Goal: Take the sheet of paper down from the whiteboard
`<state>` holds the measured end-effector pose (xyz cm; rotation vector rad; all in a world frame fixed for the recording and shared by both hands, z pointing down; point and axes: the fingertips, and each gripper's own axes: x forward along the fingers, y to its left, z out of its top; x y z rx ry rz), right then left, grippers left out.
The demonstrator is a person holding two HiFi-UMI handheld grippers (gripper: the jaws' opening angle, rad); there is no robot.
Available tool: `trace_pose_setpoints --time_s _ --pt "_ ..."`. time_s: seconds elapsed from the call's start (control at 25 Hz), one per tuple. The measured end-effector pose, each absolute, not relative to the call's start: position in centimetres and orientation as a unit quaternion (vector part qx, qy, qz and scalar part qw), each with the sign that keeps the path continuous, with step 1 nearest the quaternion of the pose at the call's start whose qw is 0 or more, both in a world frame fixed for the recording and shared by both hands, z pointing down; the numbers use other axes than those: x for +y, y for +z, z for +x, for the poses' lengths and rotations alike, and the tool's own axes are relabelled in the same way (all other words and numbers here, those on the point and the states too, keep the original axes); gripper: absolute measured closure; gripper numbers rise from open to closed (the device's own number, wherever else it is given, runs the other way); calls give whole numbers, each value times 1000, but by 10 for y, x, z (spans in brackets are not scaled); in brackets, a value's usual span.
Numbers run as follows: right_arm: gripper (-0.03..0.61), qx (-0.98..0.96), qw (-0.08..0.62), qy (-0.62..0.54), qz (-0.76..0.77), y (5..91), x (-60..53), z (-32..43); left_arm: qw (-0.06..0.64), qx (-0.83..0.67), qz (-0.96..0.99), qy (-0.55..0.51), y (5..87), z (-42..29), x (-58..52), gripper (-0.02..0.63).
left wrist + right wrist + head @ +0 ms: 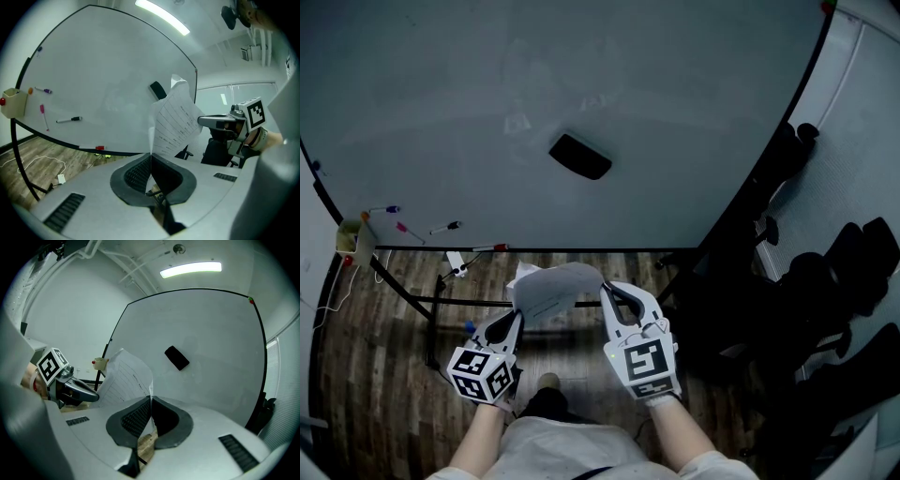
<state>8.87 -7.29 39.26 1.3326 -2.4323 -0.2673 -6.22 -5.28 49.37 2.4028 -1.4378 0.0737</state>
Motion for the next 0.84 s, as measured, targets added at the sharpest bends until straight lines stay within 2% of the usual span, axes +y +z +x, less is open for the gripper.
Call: trace_pose_setpoints --time_s 0.84 --pt "556 -862 164 -78 473 396 -59 93 172 -498 850 30 494 -62 -37 598"
